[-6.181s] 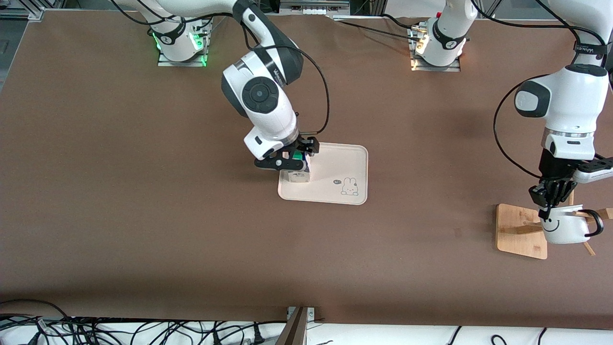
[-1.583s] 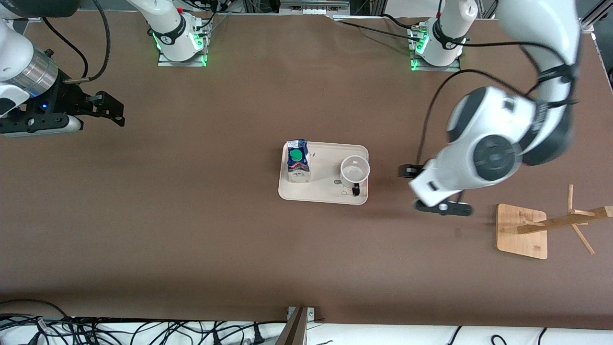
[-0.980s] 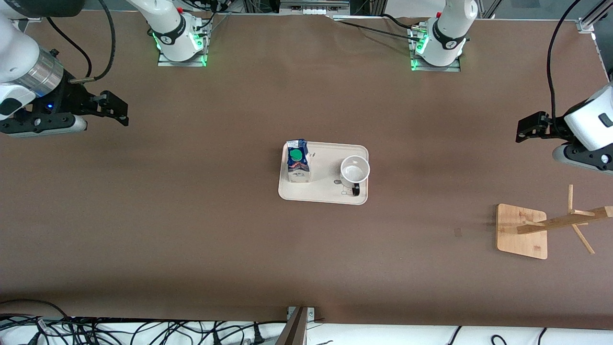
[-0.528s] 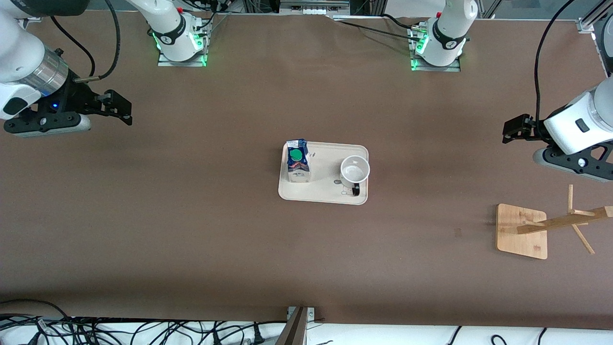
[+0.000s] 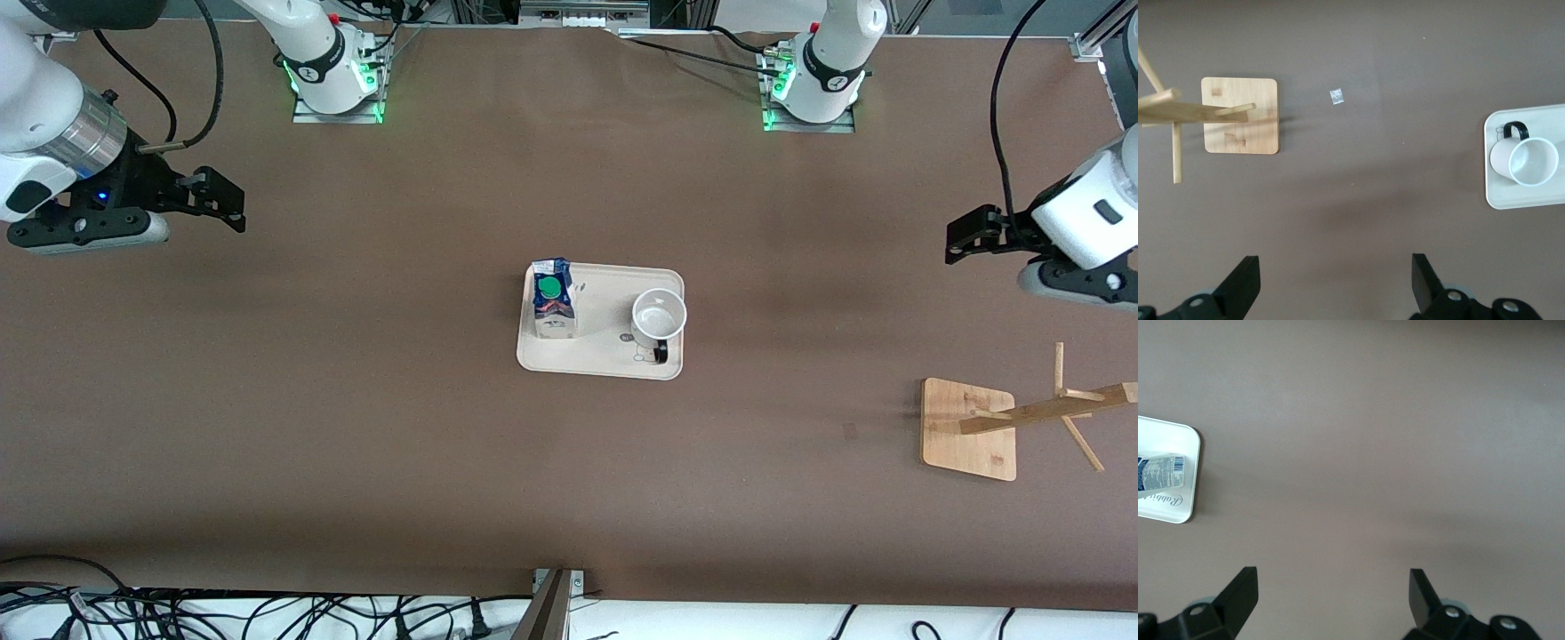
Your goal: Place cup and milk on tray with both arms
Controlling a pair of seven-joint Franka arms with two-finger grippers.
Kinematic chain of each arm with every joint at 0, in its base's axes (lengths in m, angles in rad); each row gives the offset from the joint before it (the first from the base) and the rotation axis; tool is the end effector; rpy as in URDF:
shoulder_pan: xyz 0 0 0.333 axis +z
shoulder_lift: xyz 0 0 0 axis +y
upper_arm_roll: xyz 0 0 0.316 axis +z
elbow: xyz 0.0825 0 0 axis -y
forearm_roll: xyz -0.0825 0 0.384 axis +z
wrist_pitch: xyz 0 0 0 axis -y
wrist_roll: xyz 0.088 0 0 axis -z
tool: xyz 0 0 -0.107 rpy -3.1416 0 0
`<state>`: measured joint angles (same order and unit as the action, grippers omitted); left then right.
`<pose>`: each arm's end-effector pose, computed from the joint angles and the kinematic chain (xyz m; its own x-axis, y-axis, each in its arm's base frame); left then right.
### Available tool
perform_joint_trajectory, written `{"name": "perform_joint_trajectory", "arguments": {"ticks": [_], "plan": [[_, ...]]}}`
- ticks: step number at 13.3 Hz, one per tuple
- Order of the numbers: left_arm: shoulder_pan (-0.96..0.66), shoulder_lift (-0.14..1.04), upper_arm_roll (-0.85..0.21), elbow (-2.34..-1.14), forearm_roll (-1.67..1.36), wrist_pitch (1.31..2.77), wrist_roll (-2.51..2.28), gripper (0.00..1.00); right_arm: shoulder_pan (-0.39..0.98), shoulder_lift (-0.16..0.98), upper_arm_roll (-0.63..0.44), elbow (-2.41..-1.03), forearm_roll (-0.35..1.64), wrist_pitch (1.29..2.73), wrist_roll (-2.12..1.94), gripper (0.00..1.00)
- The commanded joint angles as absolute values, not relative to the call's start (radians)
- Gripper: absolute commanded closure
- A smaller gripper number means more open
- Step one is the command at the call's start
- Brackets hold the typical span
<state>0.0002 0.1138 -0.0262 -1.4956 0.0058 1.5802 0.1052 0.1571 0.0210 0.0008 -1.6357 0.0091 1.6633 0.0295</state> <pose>0.5894 -0.0138 0.5957 0.9910 -0.1308 -0.0293 -0.1308 -0.9914 0.0003 0.5603 0.0901 0.5900 0.9919 0.1272 0.0063 0.1273 -0.9918 -0.0093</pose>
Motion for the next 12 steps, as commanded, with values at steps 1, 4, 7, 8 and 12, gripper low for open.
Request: {"name": "perform_joint_trajectory", "arguments": {"ticks": [1, 4, 7, 8, 12], "plan": [[-0.032, -0.073, 0.028, -1.752, -0.022, 1.687, 0.094, 0.0, 0.158, 0.025, 0.002, -1.621, -0.006, 1.655, 0.035, 0.0], [-0.032, -0.016, 0.02, -1.677, -0.014, 1.646, 0.097, 0.0, 0.158, 0.025, 0.002, -1.621, -0.006, 1.657, 0.035, 0.0], [-0.031, 0.024, 0.021, -1.618, -0.012, 1.598, 0.095, 0.0, 0.158, 0.025, 0.002, -1.621, -0.006, 1.654, 0.035, 0.0], [-0.031, 0.025, 0.02, -1.618, -0.011, 1.598, 0.095, 0.0, 0.158, 0.025, 0.002, -1.621, -0.006, 1.652, 0.034, 0.0], [-0.028, 0.025, 0.018, -1.615, 0.015, 1.588, 0.095, 0.0, 0.158, 0.025, 0.002, -1.621, -0.006, 1.654, 0.035, 0.0]]}}
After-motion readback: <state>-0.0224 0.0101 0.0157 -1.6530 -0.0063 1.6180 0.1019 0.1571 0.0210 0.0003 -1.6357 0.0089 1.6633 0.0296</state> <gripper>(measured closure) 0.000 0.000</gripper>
